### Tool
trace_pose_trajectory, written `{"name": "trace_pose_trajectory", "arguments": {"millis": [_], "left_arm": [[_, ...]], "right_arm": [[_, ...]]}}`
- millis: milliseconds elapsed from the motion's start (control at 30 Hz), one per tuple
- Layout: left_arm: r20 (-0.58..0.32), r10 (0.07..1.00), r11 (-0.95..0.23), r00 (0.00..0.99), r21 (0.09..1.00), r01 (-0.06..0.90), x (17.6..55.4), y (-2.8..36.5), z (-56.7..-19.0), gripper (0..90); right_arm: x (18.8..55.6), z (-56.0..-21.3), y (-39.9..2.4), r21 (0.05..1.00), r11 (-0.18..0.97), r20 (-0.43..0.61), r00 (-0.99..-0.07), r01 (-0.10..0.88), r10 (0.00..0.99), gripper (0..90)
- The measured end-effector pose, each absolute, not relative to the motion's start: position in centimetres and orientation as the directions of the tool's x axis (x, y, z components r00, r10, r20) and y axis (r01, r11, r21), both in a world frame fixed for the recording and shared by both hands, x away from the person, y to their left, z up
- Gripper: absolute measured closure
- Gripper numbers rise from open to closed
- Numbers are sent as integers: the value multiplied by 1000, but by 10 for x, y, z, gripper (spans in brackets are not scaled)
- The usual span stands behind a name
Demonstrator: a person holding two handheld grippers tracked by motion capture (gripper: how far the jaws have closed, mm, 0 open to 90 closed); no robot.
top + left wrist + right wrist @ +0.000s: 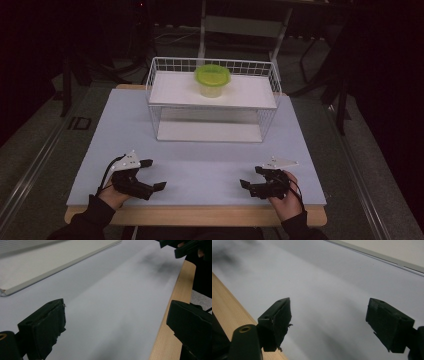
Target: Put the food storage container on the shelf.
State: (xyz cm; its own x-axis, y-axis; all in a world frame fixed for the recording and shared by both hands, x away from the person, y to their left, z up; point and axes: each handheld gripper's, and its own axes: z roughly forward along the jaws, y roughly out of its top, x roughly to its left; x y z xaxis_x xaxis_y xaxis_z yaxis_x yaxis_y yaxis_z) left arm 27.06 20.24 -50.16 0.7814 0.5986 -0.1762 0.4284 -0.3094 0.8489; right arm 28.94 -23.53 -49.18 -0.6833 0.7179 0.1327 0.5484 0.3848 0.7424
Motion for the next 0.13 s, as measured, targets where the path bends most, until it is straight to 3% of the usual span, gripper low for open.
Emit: {"name": "trace_pose_trajectory", "arguments": {"millis": [133], "left_arm": [[-163,595,-321,787,850,419,269,201,-501,35]], "right_arm": [[290,-493,-236,741,387,131,-682,550,719,201]]}}
